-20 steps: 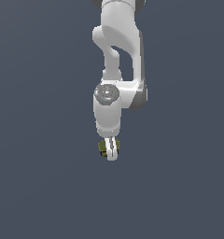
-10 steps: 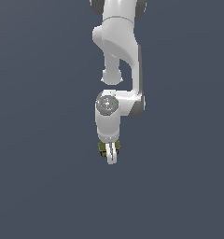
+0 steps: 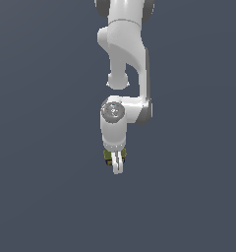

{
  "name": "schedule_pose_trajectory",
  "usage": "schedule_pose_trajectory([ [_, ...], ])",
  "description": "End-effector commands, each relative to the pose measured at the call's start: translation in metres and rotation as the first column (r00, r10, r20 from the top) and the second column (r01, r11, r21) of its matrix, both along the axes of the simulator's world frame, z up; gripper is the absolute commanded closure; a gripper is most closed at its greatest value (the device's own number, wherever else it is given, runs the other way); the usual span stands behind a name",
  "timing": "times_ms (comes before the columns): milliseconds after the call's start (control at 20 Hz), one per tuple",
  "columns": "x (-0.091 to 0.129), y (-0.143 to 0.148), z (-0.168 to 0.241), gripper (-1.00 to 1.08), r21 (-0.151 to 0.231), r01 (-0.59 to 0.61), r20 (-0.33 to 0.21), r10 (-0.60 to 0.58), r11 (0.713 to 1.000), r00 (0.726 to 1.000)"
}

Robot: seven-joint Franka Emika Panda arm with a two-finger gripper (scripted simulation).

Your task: Pick up the object and move it to a goal position.

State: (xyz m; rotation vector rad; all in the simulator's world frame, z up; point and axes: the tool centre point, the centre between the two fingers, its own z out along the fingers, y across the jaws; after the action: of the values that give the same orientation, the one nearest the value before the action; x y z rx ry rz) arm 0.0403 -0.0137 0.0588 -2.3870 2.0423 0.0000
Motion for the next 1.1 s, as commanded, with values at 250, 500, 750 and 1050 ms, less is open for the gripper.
schedule_pose_trajectory([
  [250, 0.001, -0.001, 0.002, 1.08, 0.000, 0.001, 0.002, -0.001, 1.000, 1.000],
  [500, 0.008, -0.010, 0.022, 1.08, -0.002, 0.008, 0.024, -0.008, 1.000, 1.000],
  [750, 0.021, -0.030, 0.068, 1.08, -0.005, 0.023, 0.073, -0.023, 1.000, 0.997],
  [1050, 0.041, -0.070, 0.163, 1.08, -0.009, 0.055, 0.170, -0.052, 0.998, 0.984],
])
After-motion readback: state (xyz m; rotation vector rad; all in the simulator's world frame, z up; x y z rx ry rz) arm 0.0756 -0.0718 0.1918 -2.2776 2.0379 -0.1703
